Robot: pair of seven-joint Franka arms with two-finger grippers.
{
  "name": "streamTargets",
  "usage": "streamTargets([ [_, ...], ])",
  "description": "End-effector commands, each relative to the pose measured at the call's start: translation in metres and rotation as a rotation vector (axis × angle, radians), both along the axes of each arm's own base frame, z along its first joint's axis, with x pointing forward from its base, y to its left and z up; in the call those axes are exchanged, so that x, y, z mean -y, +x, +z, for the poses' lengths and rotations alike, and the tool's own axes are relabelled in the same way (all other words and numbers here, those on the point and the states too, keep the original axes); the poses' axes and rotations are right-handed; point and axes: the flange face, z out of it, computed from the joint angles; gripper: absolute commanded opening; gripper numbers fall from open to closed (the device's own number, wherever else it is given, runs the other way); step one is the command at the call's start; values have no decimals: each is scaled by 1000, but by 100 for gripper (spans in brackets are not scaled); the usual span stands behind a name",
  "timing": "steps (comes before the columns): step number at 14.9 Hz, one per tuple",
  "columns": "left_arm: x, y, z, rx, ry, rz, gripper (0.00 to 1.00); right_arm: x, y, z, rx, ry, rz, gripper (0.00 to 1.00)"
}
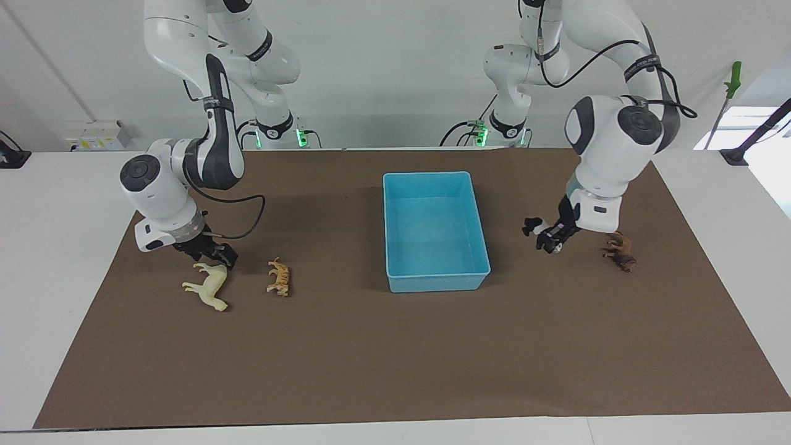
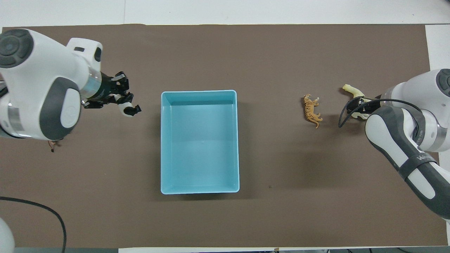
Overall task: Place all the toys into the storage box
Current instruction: 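Carry the panda into the blue box with the left gripper and release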
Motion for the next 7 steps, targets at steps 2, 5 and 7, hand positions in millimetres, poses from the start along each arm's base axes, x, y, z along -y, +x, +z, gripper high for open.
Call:
streamTargets([
  [2, 86, -21, -24, 47, -35, 64, 0, 10, 9, -23, 46, -32, 14, 99],
  [5, 101, -55, -52, 48, -37, 11, 0, 19, 12, -31, 47, -38, 12, 99],
  [7, 120, -73, -58, 58, -46, -17, 15, 19, 10, -35, 40, -36, 12, 92],
])
